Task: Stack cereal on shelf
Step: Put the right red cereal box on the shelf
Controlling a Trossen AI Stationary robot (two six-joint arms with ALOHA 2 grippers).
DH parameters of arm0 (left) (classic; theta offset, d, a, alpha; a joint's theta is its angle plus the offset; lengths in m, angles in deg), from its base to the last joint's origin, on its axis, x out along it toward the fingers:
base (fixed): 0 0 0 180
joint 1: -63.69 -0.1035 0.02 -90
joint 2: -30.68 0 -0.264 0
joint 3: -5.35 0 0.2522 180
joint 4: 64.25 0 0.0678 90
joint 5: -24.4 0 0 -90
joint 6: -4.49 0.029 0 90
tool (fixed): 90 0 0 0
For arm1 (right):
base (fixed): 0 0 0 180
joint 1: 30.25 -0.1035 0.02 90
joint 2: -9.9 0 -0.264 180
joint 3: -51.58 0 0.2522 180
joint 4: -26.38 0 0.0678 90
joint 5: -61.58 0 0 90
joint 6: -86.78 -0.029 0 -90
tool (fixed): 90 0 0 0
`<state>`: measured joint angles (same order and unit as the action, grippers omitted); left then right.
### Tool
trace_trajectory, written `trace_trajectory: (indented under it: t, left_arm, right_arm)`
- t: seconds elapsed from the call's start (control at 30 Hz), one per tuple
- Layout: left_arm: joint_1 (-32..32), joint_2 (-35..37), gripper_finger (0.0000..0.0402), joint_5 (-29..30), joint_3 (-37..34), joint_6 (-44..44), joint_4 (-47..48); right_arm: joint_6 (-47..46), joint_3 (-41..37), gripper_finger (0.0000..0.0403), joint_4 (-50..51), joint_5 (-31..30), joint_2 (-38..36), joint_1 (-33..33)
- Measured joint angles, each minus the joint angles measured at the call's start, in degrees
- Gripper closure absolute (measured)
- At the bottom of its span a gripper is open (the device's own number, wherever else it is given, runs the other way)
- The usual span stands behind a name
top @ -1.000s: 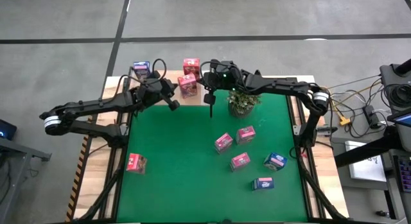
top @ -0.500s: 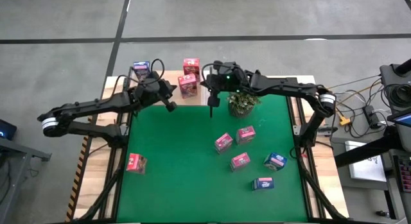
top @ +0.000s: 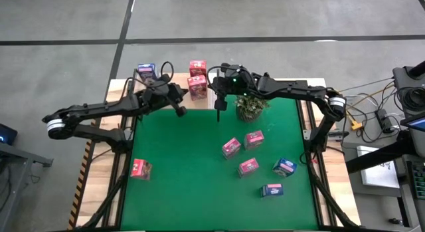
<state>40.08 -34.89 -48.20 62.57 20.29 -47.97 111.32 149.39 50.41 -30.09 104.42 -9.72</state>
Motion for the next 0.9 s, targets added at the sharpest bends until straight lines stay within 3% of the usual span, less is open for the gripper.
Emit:
trace_trajectory:
  t: [0.27, 0.37, 0.47, 0.6, 0.67, 0.77, 0.9]
  left_arm:
    - [-0.28, -1.35, 0.0401, 5.58, 0.0, -0.24, -1.12]
    - [-0.17, -0.4, 0.0401, 5.21, 0.0, -0.93, 0.78]
    - [0.04, 1.07, 0.0401, -0.29, 0.02, -2.07, 3.58]
    - [0.08, 1.75, 0.0401, -16.52, 0.0, -1.49, 4.34]
    - [0.11, 1.36, 0.0402, -19.42, 0.0, -1.37, 2.06]
    - [-0.13, 0.37, 0.0402, -18.07, 0.02, -1.32, 0.12]
    - [-0.13, -0.14, 0.0402, -9.78, 0.02, -1.3, -0.47]
  right_arm:
    - [0.04, 0.0, 0.0394, 0.02, -0.02, 0.02, 0.39]
    - [0.0, -0.02, 0.0394, 0.06, -0.04, 0.02, 0.5]
    - [0.03, -0.02, 0.0394, 0.16, -0.04, 0.04, 0.56]
    - [0.11, -0.02, 0.0394, 0.2, -0.04, 0.04, 0.57]
    - [0.11, -0.02, 0.0394, 0.2, -0.04, 0.04, 0.57]
    - [0.11, -0.02, 0.0394, 0.2, -0.03, 0.04, 0.54]
    - [0.11, -0.02, 0.0394, 0.24, -0.02, 0.07, 0.5]
